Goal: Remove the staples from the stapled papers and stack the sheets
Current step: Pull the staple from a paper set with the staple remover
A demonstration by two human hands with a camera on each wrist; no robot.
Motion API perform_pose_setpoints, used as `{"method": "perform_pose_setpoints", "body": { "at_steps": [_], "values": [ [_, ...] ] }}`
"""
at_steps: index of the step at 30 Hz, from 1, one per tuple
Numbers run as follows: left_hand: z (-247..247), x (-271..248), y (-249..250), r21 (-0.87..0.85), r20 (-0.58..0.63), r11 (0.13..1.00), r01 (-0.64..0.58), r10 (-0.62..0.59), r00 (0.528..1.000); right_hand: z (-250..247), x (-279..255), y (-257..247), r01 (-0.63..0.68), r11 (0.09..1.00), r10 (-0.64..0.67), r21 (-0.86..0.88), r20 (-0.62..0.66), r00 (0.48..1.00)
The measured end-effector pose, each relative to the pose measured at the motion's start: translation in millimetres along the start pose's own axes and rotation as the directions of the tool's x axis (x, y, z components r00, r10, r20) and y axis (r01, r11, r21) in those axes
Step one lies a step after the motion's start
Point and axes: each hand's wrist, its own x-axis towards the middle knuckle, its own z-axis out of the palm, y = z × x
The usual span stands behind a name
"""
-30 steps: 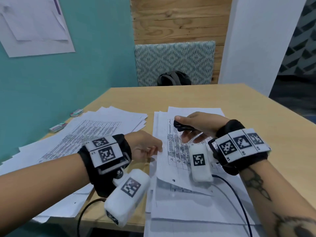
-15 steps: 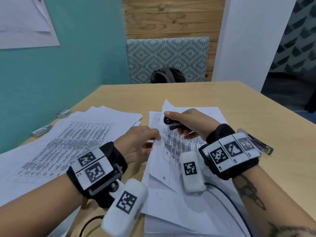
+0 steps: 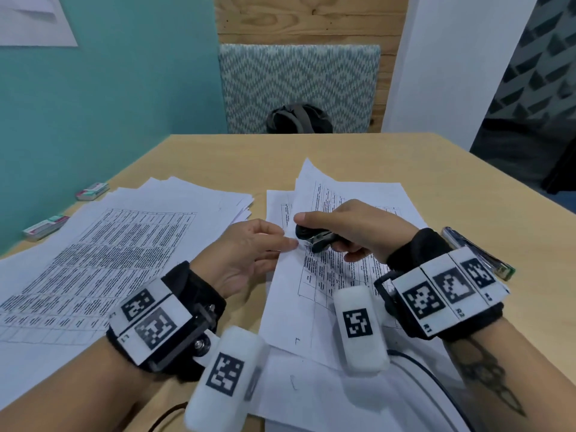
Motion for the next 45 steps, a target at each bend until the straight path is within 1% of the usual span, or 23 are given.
{"method": "perform_pose_setpoints", "body": {
  "at_steps": [5,10,14,19,24,28,40,45],
  "values": [
    [0,-1,-3,-0.086,0.009,0.996,0.005,-0.004,1.0,1,1,0,-0.002,1.0,0.002,-0.027,0.002,1.0],
    [-2,2,-7,-0.125,0.011,0.992,0.034,-0.033,0.999,3,1,0,0.014,1.0,-0.014,-0.012,0.001,1.0],
    [-3,2,-8,-0.134,0.022,0.989,0.057,-0.055,0.998,4,1,0,0.009,1.0,-0.008,-0.029,0.009,1.0],
    [-2,2,-8,-0.189,0.042,0.975,0.113,-0.107,0.993,4,3,1,-0.011,0.998,0.013,-0.054,0.023,1.0],
    [-2,2,-8,-0.229,0.048,0.965,0.127,-0.119,0.992,4,6,2,-0.024,0.998,0.024,-0.051,-0.005,1.0],
    [-3,2,-8,-0.23,0.036,0.966,0.12,-0.115,0.993,8,7,2,-0.038,0.999,0.038,-0.035,-0.017,0.999],
    [-4,3,-8,-0.225,0.02,0.969,0.099,-0.097,0.995,11,17,5,-0.082,0.992,0.085,0.091,-0.029,0.996],
    [-6,1,-7,-0.125,0.045,0.987,0.1,-0.095,0.994,11,19,6,-0.101,0.99,0.101,0.101,0.0,0.995]
  ]
}}
